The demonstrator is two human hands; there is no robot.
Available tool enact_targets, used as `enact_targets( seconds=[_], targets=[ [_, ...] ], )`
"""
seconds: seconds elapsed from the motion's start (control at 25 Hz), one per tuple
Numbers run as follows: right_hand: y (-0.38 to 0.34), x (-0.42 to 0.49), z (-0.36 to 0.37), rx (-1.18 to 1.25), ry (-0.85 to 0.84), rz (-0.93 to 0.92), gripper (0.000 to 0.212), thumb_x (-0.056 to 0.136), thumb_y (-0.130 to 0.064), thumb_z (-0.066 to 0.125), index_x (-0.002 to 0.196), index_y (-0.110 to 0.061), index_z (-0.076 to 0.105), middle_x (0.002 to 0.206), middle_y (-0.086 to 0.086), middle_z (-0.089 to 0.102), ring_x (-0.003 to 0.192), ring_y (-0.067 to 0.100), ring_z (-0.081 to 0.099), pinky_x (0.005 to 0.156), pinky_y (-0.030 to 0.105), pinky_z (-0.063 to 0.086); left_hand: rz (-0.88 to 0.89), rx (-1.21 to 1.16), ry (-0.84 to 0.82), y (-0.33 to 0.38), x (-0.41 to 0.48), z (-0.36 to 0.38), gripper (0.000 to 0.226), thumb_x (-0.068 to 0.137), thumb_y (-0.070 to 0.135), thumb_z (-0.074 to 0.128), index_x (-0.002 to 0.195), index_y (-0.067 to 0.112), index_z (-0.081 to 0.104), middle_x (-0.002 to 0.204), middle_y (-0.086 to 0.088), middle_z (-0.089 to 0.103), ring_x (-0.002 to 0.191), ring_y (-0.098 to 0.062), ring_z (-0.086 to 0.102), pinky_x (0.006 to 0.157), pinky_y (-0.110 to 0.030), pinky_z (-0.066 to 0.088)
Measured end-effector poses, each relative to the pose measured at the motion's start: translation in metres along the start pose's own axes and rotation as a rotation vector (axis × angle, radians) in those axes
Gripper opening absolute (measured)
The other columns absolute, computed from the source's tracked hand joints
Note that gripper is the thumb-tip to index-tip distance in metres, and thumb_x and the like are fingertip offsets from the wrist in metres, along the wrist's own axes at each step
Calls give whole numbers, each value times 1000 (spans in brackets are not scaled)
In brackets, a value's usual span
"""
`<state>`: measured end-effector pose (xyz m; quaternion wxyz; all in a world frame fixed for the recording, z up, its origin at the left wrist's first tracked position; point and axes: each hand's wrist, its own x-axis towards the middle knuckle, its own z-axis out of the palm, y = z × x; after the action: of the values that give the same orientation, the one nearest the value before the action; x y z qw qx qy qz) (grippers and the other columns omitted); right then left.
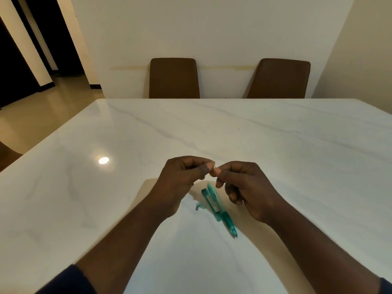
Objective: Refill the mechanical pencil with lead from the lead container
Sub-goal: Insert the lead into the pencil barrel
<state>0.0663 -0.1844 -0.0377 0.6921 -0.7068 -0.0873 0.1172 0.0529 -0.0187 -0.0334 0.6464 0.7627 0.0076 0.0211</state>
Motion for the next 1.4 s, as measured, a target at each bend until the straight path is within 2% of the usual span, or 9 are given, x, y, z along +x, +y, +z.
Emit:
enact_targets(
  seconds=[0.16, 0.28, 0.44, 0.56, 0.84, 1.08, 1.2, 1.28, 1.4],
  targets=[
    [-1, -1, 2, -67, -18, 38, 18, 89, -20, 65, 83, -6, 75, 60, 3, 67, 41, 12, 39, 40, 21, 30, 42, -30, -53, 1, -1, 1, 12, 88, 21, 65, 85, 26, 76, 78, 11, 76, 73, 1, 63, 71, -25, 46],
    [-6, -4, 2, -191, -4, 64, 24, 90, -27, 65, 78, -9, 74, 63, 3, 70, 44, 12, 43, 43, 22, 32, 58, -63, 28, 0, 2, -1, 8, 86, 23, 68, 86, 23, 76, 82, 7, 77, 71, -1, 62, 68, -23, 49],
    [-3, -1, -4, -886, 85, 84, 29, 83, -47, 67, 74, -20, 70, 72, -5, 67, 65, 8, 58, 53, 20, 37, -1, -141, 147, -5, 8, -9, 7, 84, 24, 70, 88, 21, 76, 75, 10, 76, 63, -1, 59, 66, -24, 47],
    [-1, -1, -2, -1058, 25, 104, 26, 80, -50, 66, 71, -26, 64, 74, -8, 62, 71, 8, 56, 56, 23, 40, -16, -101, 135, -6, 8, -10, 6, 85, 27, 69, 87, 25, 75, 72, 15, 75, 60, 6, 60, 65, -22, 48],
    [-3, -5, 0, -1157, -17, 133, 26, 81, -39, 60, 63, -21, 54, 63, -3, 56, 61, 12, 53, 52, 25, 38, -14, -71, 122, -6, 8, -7, 5, 85, 28, 69, 83, 29, 73, 69, 19, 74, 55, 9, 57, 62, -20, 45],
    [-5, -7, 0, -1191, -14, 150, 33, 79, -41, 62, 59, -23, 42, 57, -5, 43, 55, 8, 45, 47, 22, 32, 2, -32, 125, -8, 9, -4, 8, 86, 29, 68, 80, 33, 72, 71, 20, 74, 66, 2, 63, 64, -17, 49],
    [-3, -7, 0, -1179, -14, 137, 34, 77, -40, 64, 58, -22, 43, 56, -4, 42, 53, 9, 44, 47, 22, 32, 12, -45, 137, -9, 9, -3, 8, 88, 27, 66, 87, 32, 73, 75, 15, 75, 69, -2, 64, 63, -18, 50],
    [-4, -7, 0, -1146, 23, 91, 32, 76, -37, 64, 57, -18, 47, 53, -3, 44, 51, 11, 45, 47, 24, 33, 30, -80, 136, -10, 9, -4, 11, 89, 22, 65, 90, 30, 74, 76, 11, 76, 69, -3, 65, 63, -18, 53],
    [-6, -8, -2, -1002, 179, -149, 22, 75, -31, 64, 59, -18, 53, 55, -4, 54, 50, 10, 49, 46, 25, 35, 61, -211, 154, -6, 9, -5, 17, 91, 13, 62, 94, 24, 75, 78, 5, 75, 72, -12, 67, 68, -24, 58]
  ],
)
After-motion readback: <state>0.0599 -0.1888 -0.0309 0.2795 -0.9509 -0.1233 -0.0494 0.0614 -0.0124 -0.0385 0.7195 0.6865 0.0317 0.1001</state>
